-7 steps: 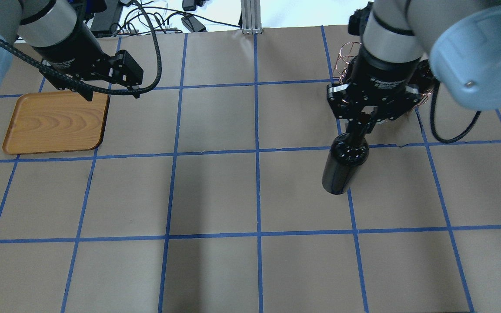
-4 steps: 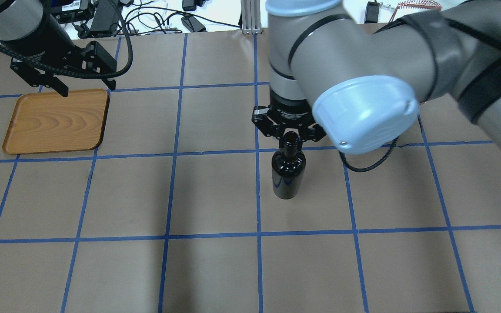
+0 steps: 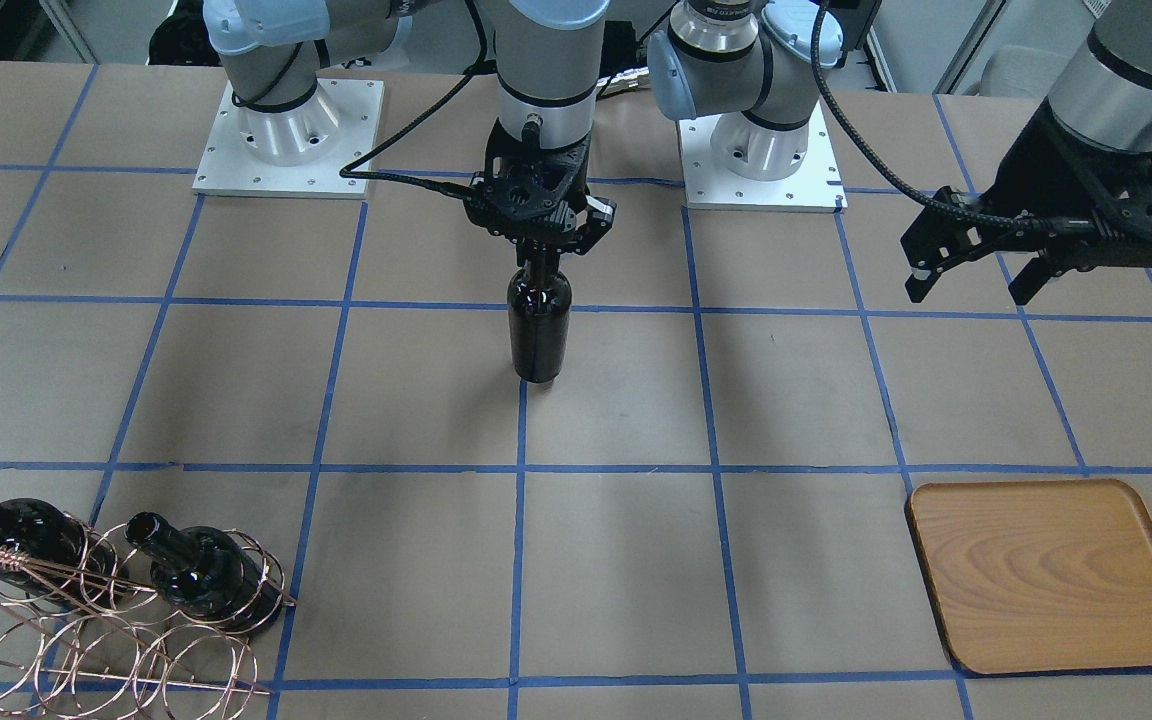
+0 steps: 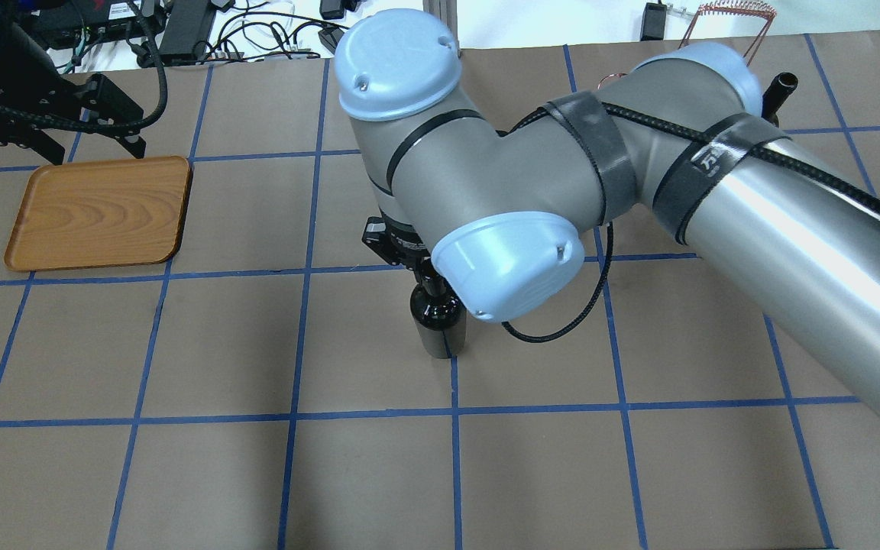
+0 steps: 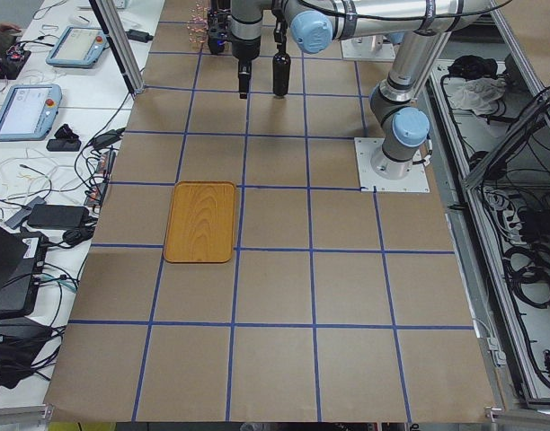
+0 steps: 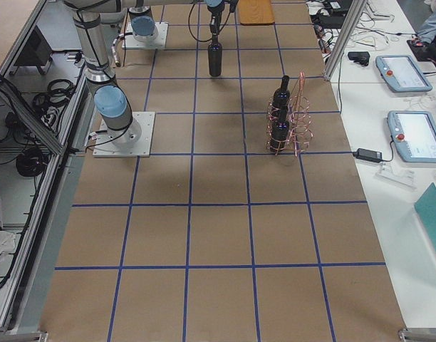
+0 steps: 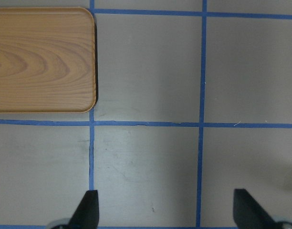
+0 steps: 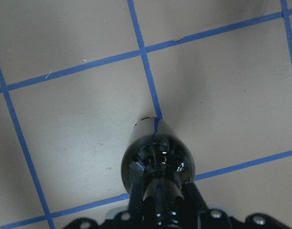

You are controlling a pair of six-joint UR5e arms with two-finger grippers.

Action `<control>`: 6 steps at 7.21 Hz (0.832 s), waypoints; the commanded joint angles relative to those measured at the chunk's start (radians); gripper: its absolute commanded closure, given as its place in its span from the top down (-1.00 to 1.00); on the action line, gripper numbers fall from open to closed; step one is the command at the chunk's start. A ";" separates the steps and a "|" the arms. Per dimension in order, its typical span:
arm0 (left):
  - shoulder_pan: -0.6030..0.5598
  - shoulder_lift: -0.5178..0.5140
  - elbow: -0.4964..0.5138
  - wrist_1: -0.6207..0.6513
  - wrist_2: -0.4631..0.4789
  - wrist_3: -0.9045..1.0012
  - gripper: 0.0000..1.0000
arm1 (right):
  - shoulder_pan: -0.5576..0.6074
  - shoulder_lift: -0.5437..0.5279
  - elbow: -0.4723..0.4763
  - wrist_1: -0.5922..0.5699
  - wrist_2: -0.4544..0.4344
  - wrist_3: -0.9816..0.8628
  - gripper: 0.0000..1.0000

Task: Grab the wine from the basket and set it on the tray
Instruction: 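Carry the bottle with the right gripper toward the table center, then stand the bottle upright on the table and open the right gripper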

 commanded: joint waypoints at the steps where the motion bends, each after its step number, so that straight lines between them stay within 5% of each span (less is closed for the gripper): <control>1: 0.010 0.001 0.000 0.000 -0.002 0.021 1.00 | 0.048 0.023 -0.015 -0.006 0.002 0.063 -0.55; 4: -0.005 -0.001 -0.003 -0.002 -0.014 0.010 1.00 | 0.060 0.025 -0.021 -0.006 0.002 0.080 -0.53; 5: -0.005 0.001 -0.003 -0.003 -0.014 0.010 1.00 | 0.060 0.028 -0.021 -0.022 0.002 0.082 -0.40; 6: -0.005 0.001 -0.003 -0.003 -0.011 0.010 1.00 | 0.060 0.032 -0.021 -0.022 0.002 0.082 0.03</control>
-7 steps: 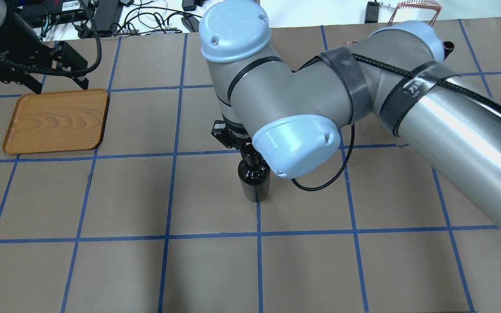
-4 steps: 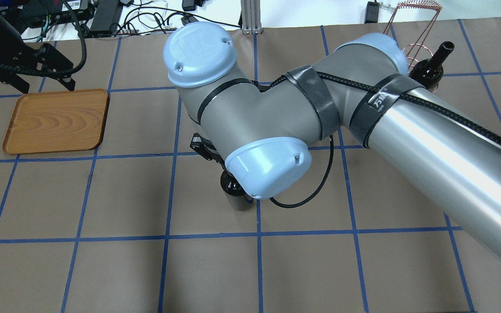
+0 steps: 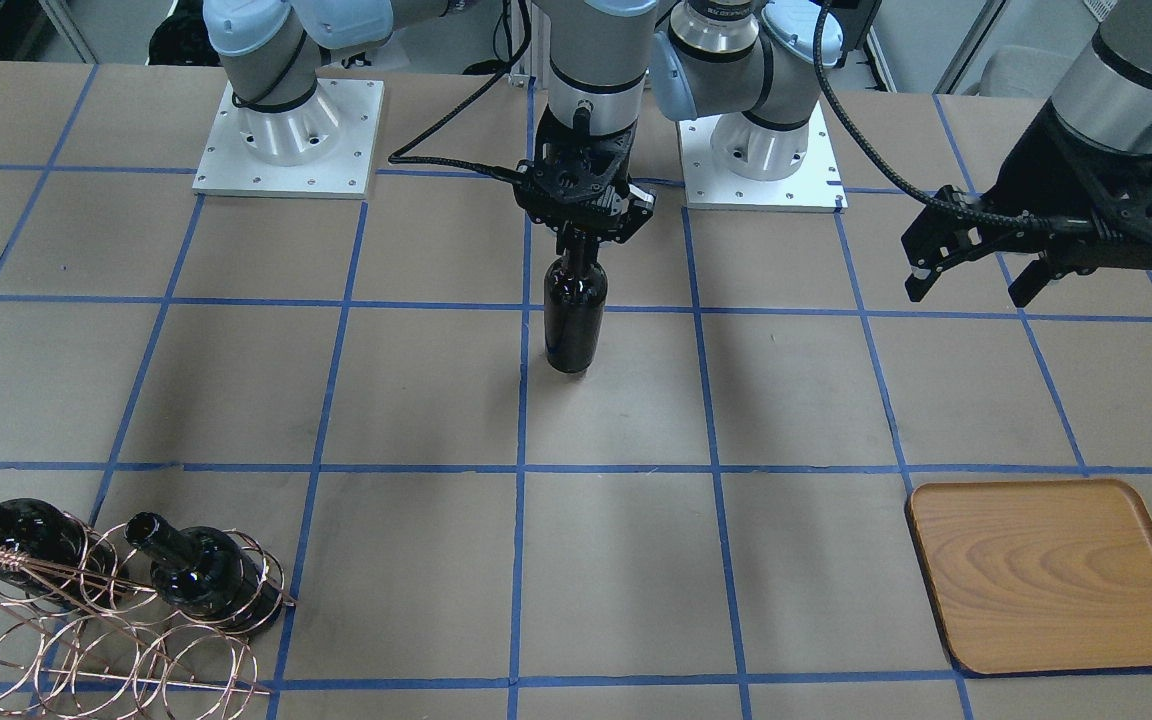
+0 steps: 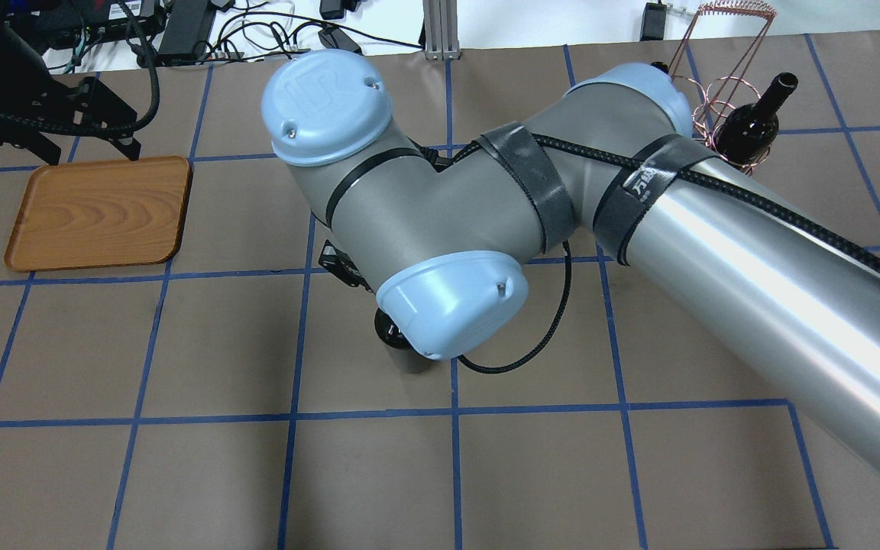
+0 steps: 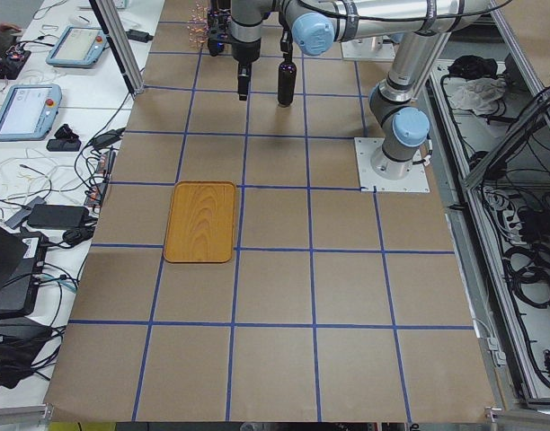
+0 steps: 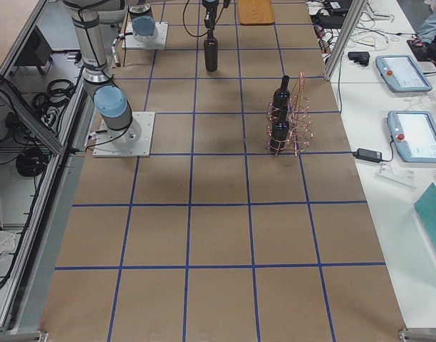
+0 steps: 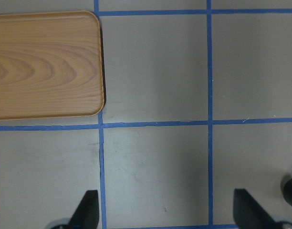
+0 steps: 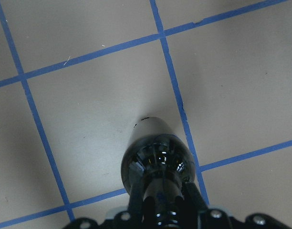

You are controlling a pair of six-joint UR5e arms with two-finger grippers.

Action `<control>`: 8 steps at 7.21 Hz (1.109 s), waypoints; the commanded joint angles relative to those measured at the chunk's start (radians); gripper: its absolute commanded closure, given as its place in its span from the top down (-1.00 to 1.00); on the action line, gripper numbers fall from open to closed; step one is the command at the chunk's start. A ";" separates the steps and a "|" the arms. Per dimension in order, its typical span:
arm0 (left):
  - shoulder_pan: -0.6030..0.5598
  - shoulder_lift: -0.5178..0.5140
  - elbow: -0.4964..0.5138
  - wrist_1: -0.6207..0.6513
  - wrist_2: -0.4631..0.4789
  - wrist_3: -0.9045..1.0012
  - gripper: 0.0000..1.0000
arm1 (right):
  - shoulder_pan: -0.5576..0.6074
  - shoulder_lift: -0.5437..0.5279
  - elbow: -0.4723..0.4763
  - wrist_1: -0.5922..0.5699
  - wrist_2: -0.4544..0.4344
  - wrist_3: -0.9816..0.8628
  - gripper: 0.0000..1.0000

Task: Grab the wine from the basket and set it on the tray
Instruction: 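Stand the bottle upright on the table and open the right gripper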

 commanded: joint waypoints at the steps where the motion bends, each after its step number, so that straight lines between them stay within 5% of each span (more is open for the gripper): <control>1: -0.001 0.000 0.000 -0.002 0.001 -0.001 1.00 | 0.001 0.006 0.001 -0.016 0.000 0.000 0.37; 3: -0.004 0.007 -0.003 -0.011 0.004 -0.003 1.00 | 0.002 0.002 0.000 -0.013 -0.003 -0.008 0.73; 6: -0.004 -0.003 -0.011 0.001 0.012 -0.003 1.00 | -0.039 -0.055 -0.032 -0.016 -0.020 -0.188 0.98; 8: -0.051 0.003 -0.011 -0.008 0.018 -0.012 1.00 | -0.175 -0.118 -0.034 0.036 -0.008 -0.356 1.00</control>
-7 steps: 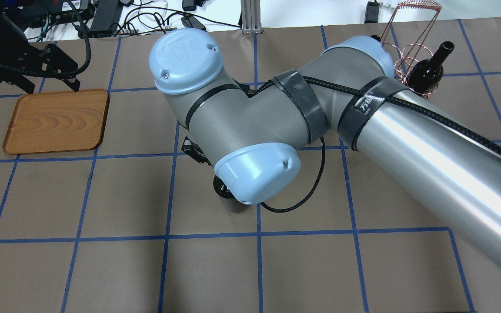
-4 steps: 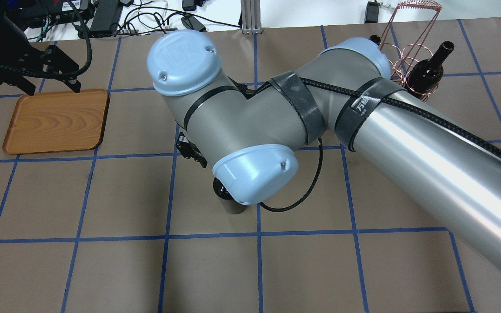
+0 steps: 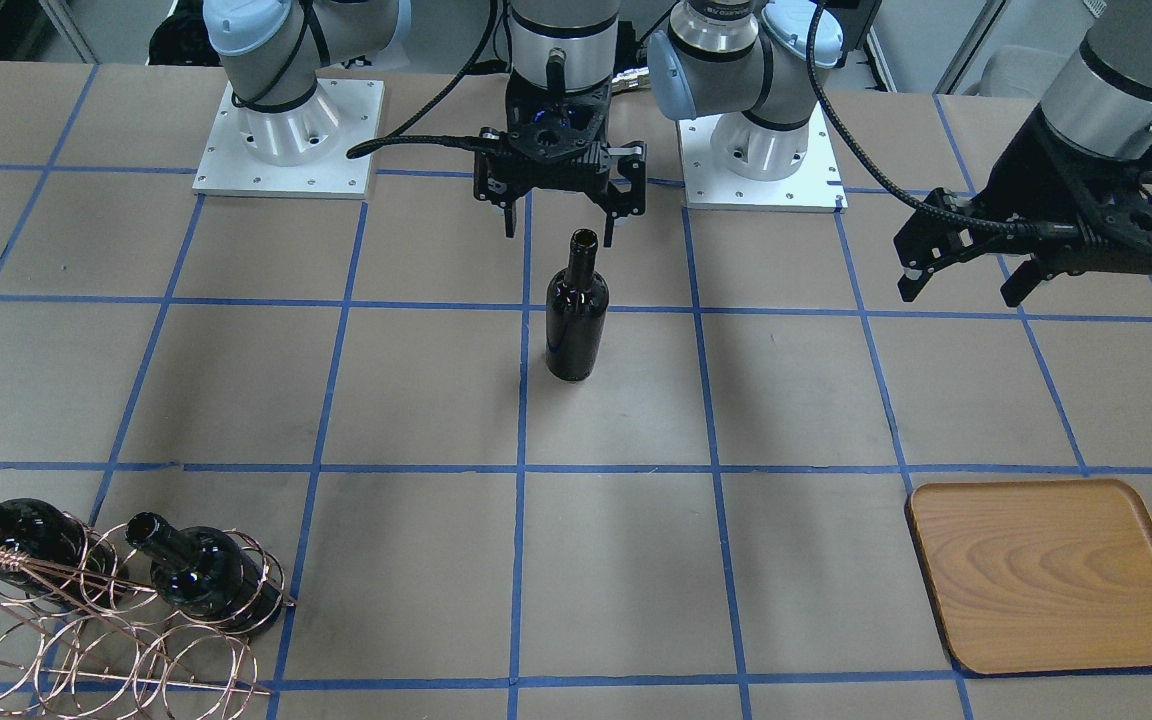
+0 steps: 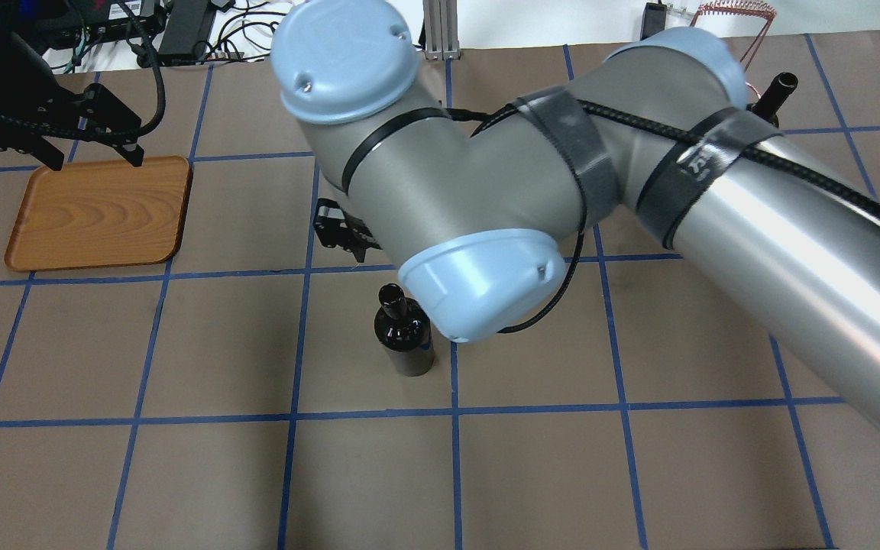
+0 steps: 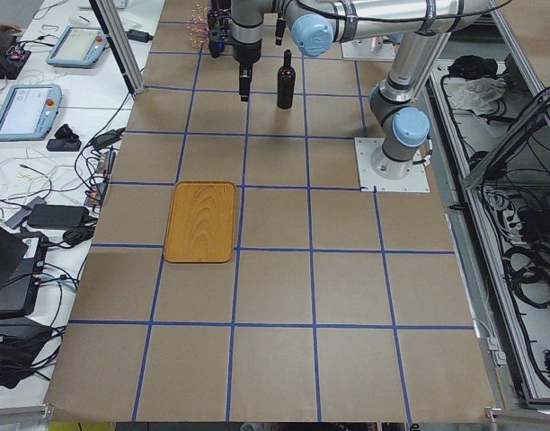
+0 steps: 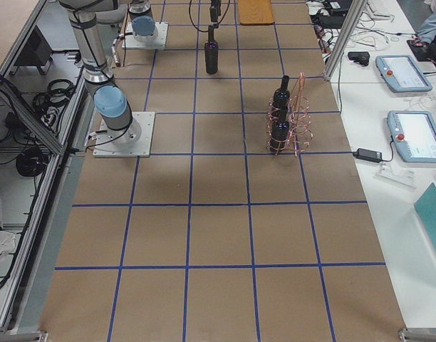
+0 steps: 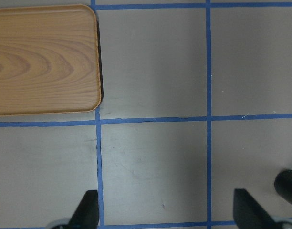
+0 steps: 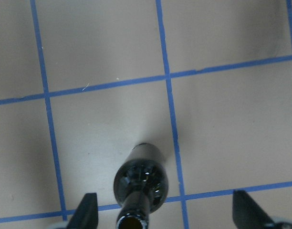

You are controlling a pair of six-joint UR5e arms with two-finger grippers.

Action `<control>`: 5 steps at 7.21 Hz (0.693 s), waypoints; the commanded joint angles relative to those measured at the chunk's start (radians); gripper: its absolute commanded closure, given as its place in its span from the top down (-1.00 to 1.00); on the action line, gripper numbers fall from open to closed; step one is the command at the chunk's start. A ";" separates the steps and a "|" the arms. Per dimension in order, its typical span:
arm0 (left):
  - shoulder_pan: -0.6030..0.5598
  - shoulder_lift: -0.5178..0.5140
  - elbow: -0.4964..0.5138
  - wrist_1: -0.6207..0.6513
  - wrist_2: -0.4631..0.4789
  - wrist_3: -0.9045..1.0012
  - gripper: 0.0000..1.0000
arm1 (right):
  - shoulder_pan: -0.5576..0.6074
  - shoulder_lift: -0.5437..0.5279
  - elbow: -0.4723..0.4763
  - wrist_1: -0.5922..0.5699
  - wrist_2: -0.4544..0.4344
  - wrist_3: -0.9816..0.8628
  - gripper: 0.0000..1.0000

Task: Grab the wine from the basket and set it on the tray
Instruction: 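Stand the bottle upright on the table and open the right gripper, then raise the right gripper back over the rack while the left arm reaches to the bottle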

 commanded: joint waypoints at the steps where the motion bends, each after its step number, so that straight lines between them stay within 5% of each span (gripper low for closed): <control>1: -0.103 0.009 -0.002 -0.005 0.005 -0.094 1.00 | -0.168 -0.079 -0.002 0.081 0.009 -0.233 1.00; 5: -0.368 0.032 -0.017 -0.009 0.002 -0.360 1.00 | -0.341 -0.159 -0.030 0.174 0.011 -0.398 1.00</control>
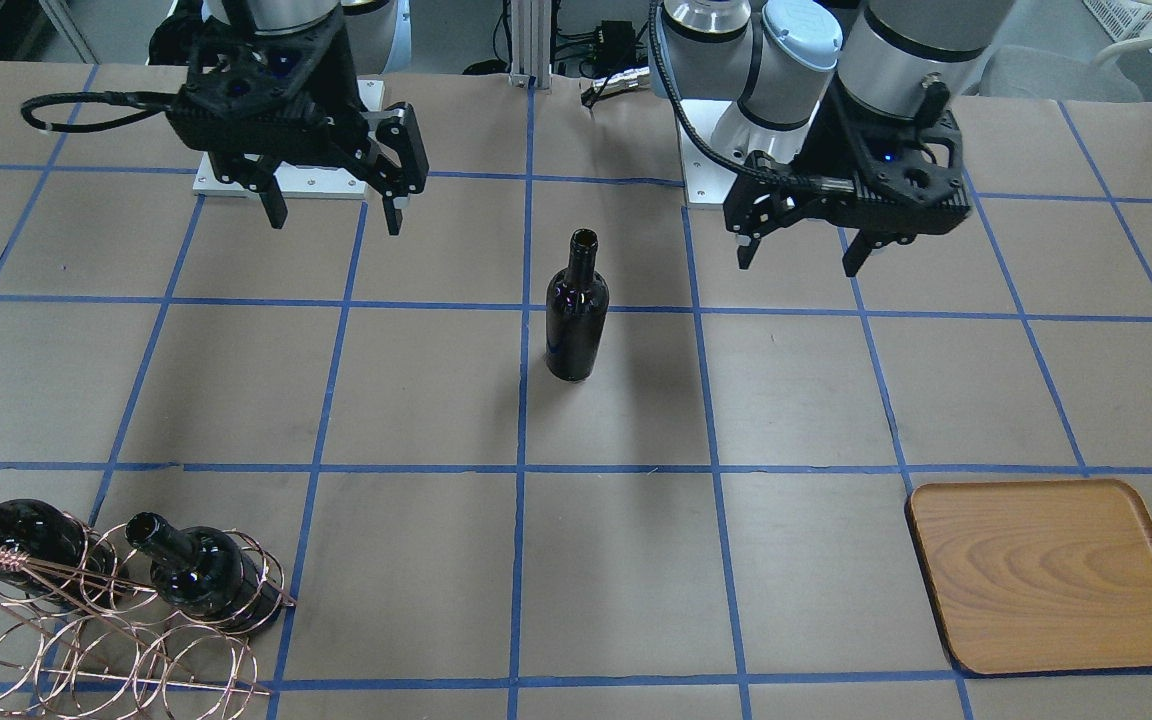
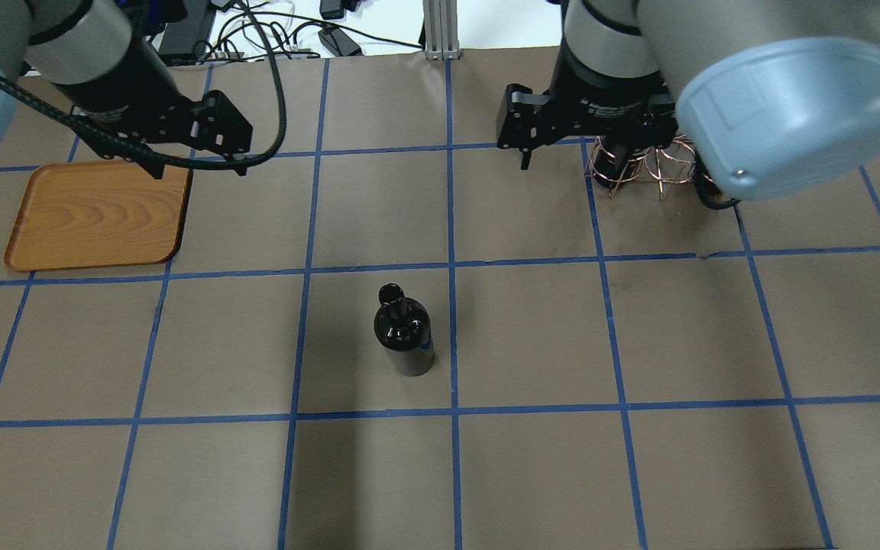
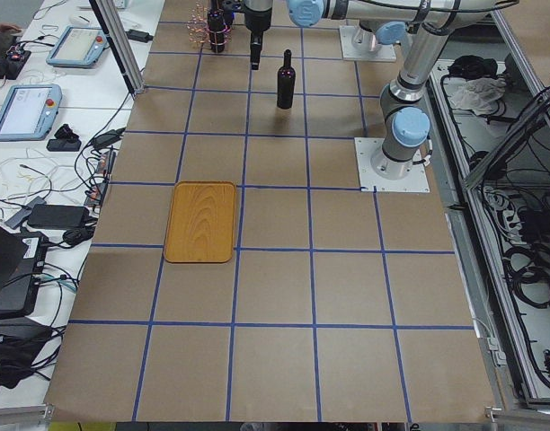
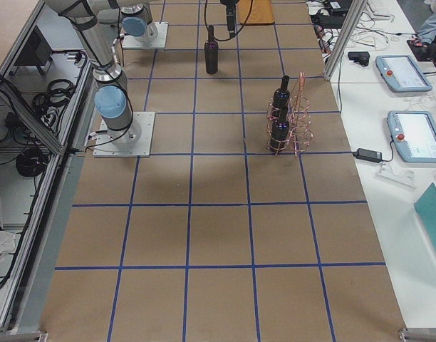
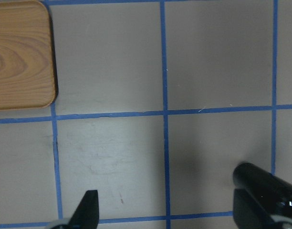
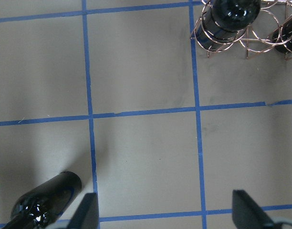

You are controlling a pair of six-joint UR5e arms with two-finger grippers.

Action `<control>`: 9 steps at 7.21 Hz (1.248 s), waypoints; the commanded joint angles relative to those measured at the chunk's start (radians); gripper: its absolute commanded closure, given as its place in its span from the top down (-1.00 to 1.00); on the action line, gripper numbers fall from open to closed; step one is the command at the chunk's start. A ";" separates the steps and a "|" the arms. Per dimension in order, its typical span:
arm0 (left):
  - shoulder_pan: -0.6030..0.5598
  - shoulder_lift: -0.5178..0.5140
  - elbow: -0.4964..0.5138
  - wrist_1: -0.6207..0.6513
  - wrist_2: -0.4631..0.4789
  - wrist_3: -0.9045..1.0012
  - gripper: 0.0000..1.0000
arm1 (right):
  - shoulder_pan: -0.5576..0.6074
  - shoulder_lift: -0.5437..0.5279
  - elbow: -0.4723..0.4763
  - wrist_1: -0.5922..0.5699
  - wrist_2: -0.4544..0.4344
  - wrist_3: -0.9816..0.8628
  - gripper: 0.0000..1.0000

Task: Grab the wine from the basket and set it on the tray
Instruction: 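Raise the right gripper back over the rack while the left arm reaches to the bottle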

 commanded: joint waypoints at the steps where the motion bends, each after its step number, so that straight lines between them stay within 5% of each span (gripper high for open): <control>1: -0.136 0.018 -0.033 -0.002 -0.007 -0.150 1.00 | -0.021 -0.041 -0.006 0.048 -0.002 -0.024 1.00; 6: -0.365 -0.007 -0.154 0.068 -0.009 -0.258 1.00 | -0.044 -0.041 -0.019 0.016 -0.005 -0.076 1.00; 9: -0.366 -0.013 -0.277 0.225 -0.009 -0.250 1.00 | -0.111 0.043 -0.188 0.212 -0.020 -0.130 1.00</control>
